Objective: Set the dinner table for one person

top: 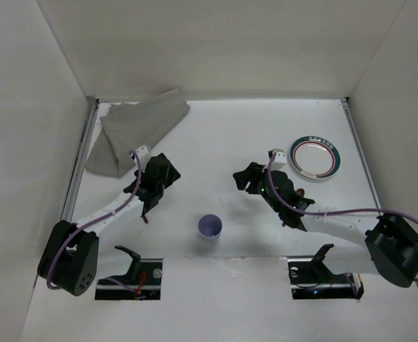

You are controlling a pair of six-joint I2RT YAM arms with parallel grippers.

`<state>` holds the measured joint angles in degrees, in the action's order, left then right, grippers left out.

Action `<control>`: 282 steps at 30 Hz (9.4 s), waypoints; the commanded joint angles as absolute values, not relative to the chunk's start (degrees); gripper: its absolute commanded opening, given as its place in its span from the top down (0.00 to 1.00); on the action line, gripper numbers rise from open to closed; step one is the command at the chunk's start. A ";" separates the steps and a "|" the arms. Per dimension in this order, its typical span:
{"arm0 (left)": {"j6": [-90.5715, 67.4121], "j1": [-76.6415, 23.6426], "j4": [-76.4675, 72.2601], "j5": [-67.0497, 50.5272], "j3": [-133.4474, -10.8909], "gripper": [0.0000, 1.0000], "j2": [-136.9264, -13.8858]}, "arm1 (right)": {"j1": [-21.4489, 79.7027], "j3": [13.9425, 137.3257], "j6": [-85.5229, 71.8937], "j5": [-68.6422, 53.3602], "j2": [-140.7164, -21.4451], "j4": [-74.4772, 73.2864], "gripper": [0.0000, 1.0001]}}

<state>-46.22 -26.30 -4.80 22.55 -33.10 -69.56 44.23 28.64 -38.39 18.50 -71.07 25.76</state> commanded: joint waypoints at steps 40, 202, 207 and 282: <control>-31.91 7.69 -7.30 22.24 -69.16 0.51 -102.64 | 44.51 30.32 -37.35 19.07 -73.04 28.48 0.41; -51.77 -16.48 -34.27 13.10 -43.06 0.62 -94.38 | 59.19 76.87 -8.17 26.90 -73.58 -14.87 0.48; -49.14 -16.56 -33.66 13.35 -47.54 0.65 -98.08 | 57.71 56.38 -17.38 27.51 -68.74 -7.05 0.44; -32.62 -29.41 -18.56 17.49 -56.51 0.53 -93.16 | 34.14 19.86 -43.59 27.60 -39.89 4.74 0.70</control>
